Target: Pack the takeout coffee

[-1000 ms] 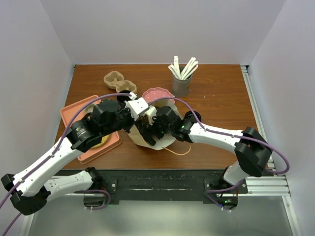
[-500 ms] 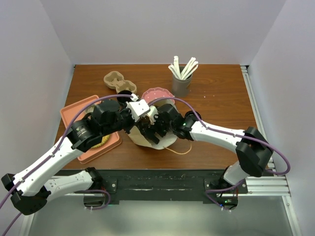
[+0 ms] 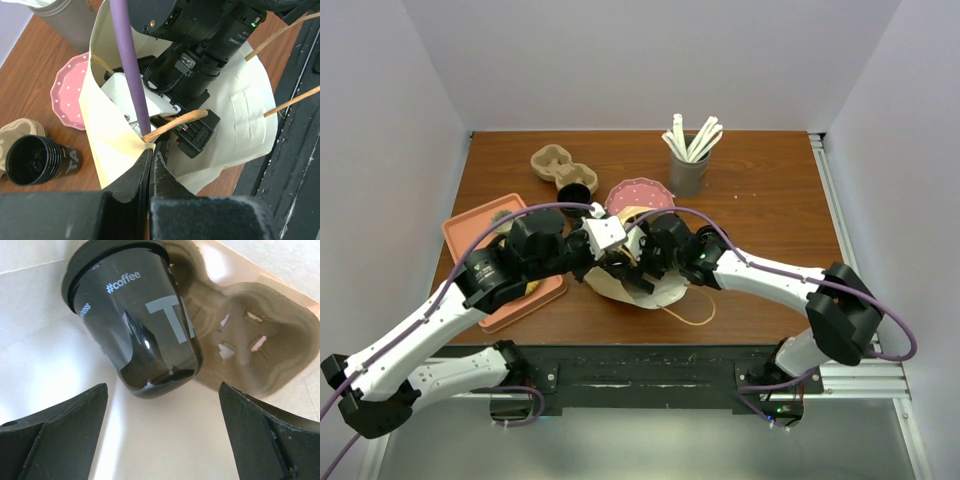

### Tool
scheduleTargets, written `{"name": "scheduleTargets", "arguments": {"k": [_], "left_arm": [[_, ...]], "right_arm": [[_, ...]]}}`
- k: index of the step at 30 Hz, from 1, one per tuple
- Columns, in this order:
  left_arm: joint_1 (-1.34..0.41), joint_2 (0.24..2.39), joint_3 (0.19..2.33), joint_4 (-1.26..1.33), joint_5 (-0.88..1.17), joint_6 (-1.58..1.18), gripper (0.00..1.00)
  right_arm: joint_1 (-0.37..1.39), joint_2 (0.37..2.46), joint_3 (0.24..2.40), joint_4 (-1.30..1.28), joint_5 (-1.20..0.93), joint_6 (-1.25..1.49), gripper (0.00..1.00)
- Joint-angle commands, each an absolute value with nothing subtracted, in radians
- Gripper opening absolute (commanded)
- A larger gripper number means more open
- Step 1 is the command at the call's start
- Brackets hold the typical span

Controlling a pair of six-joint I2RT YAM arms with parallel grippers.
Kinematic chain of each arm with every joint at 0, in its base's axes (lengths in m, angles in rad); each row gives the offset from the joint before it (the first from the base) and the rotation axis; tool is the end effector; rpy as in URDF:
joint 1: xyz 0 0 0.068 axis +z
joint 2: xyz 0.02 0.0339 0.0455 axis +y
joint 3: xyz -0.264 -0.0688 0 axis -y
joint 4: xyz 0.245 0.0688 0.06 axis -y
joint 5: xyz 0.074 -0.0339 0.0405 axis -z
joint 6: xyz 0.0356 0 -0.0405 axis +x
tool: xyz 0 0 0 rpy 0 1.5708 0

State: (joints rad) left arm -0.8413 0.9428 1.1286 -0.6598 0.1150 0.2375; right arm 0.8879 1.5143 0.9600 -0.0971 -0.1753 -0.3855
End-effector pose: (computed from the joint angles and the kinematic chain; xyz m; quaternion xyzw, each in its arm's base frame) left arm 0.1249 -0.1458 0.3814 0.4633 0.7156 -0.2016 0.4823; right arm 0.2045 0.2612 0.2330 -0.5620 0.6947 0.1858 0.4086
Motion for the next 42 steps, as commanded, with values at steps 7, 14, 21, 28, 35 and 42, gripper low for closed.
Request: {"name": "scheduleTargets", "arguments": {"k": [7,14,21,28,35,42], "left_arm": [[-0.848,0.94,1.118,-0.532,0.074,0.241,0.0],[-0.848,0.924,1.091,-0.541,0.02,0.248,0.0],[-0.844,0.891,1.062,-0.526,0.018,0.261,0.0],[-0.844,0.881,1.06,-0.508,0.069,0.242,0.0],[-0.844,0.874,1.06,-0.502,0.098,0.235,0.0],[-0.844,0.874,1.069,-0.497,0.103,0.232,0.0]], "right_arm": [[0.93,1.537,1.069,-0.126,-0.304,-0.23,0.91],[0.93,1.465,0.997,-0.061,-0.296,-0.182,0.93],[0.93,1.399,0.904,0.05,-0.25,-0.299,0.92],[0.93,1.466,0.94,0.018,-0.267,-0.339,0.94],[0.93,1.519,0.977,0.003,-0.256,-0.373,0.94],[0.93,1.571,1.012,-0.018,-0.245,-0.359,0.92]]}}
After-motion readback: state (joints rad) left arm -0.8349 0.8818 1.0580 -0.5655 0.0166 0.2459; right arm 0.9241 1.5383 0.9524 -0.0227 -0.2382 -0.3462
